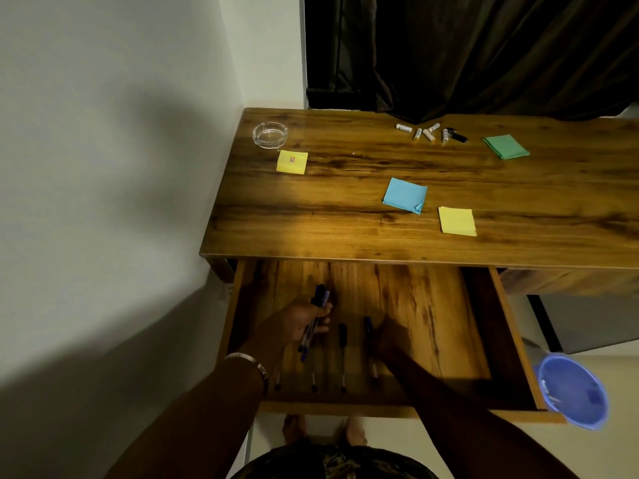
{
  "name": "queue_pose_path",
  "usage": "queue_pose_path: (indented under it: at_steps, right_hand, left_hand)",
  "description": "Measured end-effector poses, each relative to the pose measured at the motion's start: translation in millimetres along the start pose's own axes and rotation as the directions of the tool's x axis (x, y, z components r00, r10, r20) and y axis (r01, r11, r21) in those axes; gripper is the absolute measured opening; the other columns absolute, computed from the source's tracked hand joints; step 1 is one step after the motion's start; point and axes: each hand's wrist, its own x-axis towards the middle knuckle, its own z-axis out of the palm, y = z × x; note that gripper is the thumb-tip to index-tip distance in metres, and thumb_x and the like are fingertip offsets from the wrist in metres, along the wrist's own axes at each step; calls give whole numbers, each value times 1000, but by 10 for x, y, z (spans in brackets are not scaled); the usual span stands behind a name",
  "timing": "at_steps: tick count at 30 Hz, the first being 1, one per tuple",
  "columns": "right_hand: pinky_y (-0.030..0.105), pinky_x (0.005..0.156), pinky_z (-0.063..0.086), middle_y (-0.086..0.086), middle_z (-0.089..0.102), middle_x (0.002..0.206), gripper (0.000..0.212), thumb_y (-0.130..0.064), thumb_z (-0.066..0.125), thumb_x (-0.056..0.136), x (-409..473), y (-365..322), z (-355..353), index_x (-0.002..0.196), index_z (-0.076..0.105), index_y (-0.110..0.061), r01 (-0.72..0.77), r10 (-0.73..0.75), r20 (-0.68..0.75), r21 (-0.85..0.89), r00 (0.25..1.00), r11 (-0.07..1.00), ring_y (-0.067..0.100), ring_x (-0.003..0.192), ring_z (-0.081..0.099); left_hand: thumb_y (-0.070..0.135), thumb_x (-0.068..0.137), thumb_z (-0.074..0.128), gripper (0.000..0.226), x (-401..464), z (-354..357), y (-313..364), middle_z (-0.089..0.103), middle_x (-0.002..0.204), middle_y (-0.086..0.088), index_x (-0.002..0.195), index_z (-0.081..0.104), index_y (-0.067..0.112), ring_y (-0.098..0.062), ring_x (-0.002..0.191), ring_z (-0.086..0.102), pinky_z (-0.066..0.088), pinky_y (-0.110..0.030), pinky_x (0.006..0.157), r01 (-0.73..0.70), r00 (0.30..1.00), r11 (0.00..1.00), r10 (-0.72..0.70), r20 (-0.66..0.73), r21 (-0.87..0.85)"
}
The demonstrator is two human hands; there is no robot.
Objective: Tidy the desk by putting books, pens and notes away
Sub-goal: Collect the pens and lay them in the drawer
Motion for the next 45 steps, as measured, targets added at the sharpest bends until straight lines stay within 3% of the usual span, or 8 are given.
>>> queue_pose_path:
  at_steps: [11,16,21,26,29,32,38,45]
  right_hand:
    - [34,74,52,13,61,106,40,-33,33,104,33,104,66,125,52,-6,-37,35,23,75,999,997,24,89,60]
    - [32,73,50,8,61,112,47,-42,63,88,-92,-21,-94,123,51,-13,79,-72,79,-85,994,993,23,98,61]
    - [39,82,55,3,71,94,25,-40,62,90,-216,-502,-193,97,70,-17,259,-346,149,415,926,872,23,95,68]
    - [50,83,57,16,73,92,27,-30,72,84,-91,-748,-110,93,72,-4,106,-251,209,530,945,841,31,87,71]
    - [38,77,58,11,72,89,20,-28,68,87,-23,-743,-141,93,72,-10,140,-217,126,446,968,884,25,82,69]
    - [40,66,56,12,66,80,10,-16,66,88,50,-605,-159,79,62,-16,119,-188,144,388,971,914,22,66,63]
    - [35,91,49,15,61,120,42,-31,63,91,153,-373,-75,121,58,-3,282,-262,156,-123,952,952,28,110,60]
    - [36,102,40,16,51,134,48,-30,58,94,189,-396,4,132,48,-3,291,-265,143,-218,954,931,29,124,50]
  left_hand:
    - [3,94,54,9,0,-30,24,59,90,-4,91,58,10,-15,80,60,52,-28,75,-13,997,997,7,78,76]
    - [3,95,51,9,-12,-6,38,61,87,-5,97,59,9,-15,78,61,52,-27,72,-19,996,997,12,86,78]
    - [5,96,50,18,2,39,53,65,86,-7,113,55,7,-15,75,64,53,-25,62,6,994,998,-13,111,61]
    - [7,96,49,19,32,69,68,63,97,-17,111,58,0,-20,75,62,53,-25,61,38,994,999,-41,98,34]
    - [8,98,45,20,16,62,75,55,78,-6,83,57,10,-7,54,55,45,-16,52,29,998,999,-31,59,25]
    - [11,95,54,11,20,-39,38,61,83,-2,86,62,13,-10,66,59,50,-19,59,-32,998,998,34,-51,51]
    - [8,94,55,15,32,-229,-40,59,99,-4,107,61,4,-14,81,58,56,-26,67,-35,991,998,40,-124,47]
    - [12,91,62,19,-10,-323,-32,57,84,-4,107,59,2,-12,69,57,54,-25,61,-46,992,998,51,-113,45]
